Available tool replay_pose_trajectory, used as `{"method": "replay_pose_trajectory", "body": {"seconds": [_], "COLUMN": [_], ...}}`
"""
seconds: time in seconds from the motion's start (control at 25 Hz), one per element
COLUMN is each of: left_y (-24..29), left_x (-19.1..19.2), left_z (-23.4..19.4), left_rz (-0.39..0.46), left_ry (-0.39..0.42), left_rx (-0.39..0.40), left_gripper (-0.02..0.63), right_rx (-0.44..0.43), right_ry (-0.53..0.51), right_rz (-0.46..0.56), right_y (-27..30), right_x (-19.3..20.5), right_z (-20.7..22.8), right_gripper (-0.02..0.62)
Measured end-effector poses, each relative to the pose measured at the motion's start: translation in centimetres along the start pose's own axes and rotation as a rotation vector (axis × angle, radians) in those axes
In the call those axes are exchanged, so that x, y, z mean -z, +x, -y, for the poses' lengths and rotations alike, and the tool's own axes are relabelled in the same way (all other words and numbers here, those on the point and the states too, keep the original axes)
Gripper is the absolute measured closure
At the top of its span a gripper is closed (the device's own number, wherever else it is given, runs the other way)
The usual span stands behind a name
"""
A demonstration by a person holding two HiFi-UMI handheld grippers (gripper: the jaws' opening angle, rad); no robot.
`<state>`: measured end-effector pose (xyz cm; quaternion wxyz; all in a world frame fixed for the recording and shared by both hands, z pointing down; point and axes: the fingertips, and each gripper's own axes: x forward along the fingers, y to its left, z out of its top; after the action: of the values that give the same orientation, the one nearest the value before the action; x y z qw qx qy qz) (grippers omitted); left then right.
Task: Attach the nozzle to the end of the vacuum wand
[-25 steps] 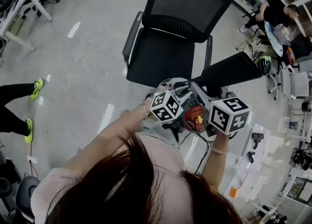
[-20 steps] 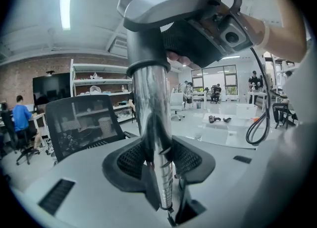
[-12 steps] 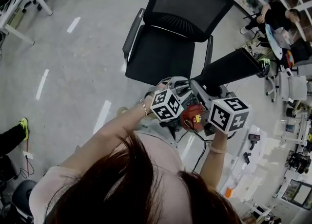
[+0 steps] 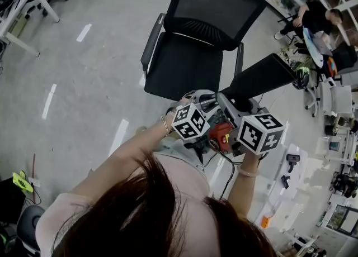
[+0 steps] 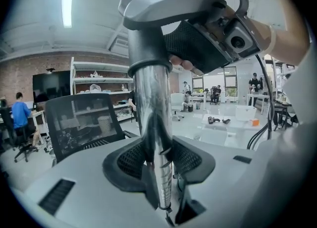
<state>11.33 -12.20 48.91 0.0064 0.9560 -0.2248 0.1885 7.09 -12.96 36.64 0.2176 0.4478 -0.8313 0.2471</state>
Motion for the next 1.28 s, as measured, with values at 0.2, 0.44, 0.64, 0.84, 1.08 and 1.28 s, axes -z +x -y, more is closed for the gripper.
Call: {"method": "replay_pose_trajectory", "body": {"seconds": [0.2,0.44,0.64,0.84,1.08,1.28], "left_y": [-0.5,-1.4,-1.9,-2.9,-4.3,-5.9], "left_x": [0.0,0.0,0.0,0.1,-0.1,0.1], "left_z": [0.1,0.1,0.4,0.9,1.3,1.1], "left_rz": [0.019,0.024,0.027,0.032,0.039,0.05], "left_ry": [-0.007,-0.004,0.006,0.014,0.024,0.027], "left_rx": [0.011,0.023,0.045,0.066,0.086,0.087], "left_gripper": [0.449,0.449,0.449,0.449,0.449,0.449], "right_rx": [0.009,0.022,0.067,0.116,0.17,0.184], "right_ry": [-0.012,-0.018,-0.011,0.012,0.02,0.023], "right_rz": [0.072,0.117,0.144,0.161,0.175,0.204], "right_y": [-0.1,-0.2,-0.5,-1.1,-1.8,-2.0], "right_x": [-0.2,-0.4,-0.3,0.1,0.4,0.4], "right_z": [-0.5,-1.4,-1.9,-2.9,-4.5,-6.3], "right_gripper": [0.414,0.416,0.416,0.416,0.416,0.416]}}
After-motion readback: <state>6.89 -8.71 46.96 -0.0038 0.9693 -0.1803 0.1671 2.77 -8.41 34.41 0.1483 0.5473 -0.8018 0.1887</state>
